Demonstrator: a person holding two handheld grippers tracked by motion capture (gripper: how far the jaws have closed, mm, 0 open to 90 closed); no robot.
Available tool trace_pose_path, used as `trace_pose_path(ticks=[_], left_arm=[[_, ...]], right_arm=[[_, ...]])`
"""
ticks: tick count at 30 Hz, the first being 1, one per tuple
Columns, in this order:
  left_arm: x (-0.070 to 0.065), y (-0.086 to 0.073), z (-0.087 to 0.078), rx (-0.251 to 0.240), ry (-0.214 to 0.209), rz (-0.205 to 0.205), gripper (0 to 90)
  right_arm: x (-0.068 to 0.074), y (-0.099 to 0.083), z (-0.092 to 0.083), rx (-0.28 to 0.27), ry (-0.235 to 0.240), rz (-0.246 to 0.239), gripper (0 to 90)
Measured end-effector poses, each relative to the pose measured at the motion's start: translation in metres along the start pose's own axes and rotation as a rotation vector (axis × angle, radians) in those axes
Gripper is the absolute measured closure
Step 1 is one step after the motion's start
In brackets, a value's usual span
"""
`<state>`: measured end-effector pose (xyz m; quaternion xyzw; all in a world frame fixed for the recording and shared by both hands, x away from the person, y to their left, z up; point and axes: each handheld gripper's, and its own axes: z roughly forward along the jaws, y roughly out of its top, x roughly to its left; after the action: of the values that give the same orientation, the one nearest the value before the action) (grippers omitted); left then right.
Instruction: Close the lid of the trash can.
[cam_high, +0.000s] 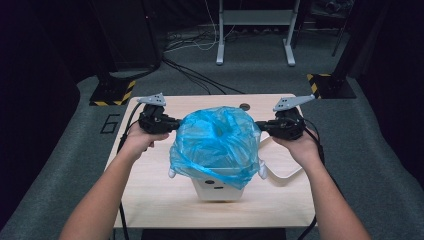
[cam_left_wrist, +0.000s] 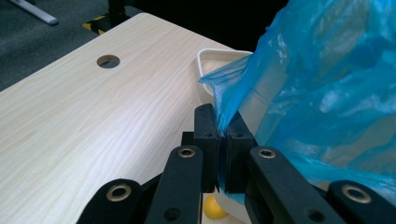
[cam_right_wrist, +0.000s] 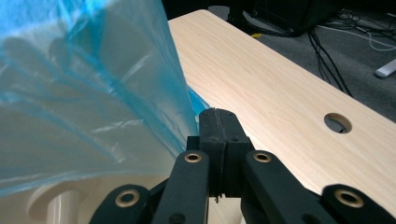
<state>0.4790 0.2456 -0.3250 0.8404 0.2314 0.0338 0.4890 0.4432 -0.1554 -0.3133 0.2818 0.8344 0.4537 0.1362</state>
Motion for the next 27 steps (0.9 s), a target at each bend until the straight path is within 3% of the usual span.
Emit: trace_pose_path(ticks=[14, 21, 23, 25, 27], left_arm=[[0.003, -0.021, 0.012, 0.016, -0.026, -0.033, 86.6], [0.001, -0.025, 0.012, 0.035, -0.026, -0.03, 86.3], [-0.001, -0.024, 0.009, 0.035, -0.012, -0.019, 84.4], [-0.001, -0.023, 0.003, 0.015, 0.012, -0.022, 74.2], [-0.001, -0.022, -0.007, -0.009, 0.039, -0.039, 63.7]], right_arm=[[0.001, -0.018, 0.014, 0.054, 0.013, 0.019, 90.0], [0.003, -0.024, 0.015, 0.059, 0.017, 0.025, 89.7], [0.004, -0.025, 0.013, 0.05, 0.015, 0.021, 84.1], [0.004, -0.025, 0.008, 0.027, 0.007, 0.031, 71.9], [0.002, -0.025, 0.0, -0.005, -0.005, 0.054, 65.5]])
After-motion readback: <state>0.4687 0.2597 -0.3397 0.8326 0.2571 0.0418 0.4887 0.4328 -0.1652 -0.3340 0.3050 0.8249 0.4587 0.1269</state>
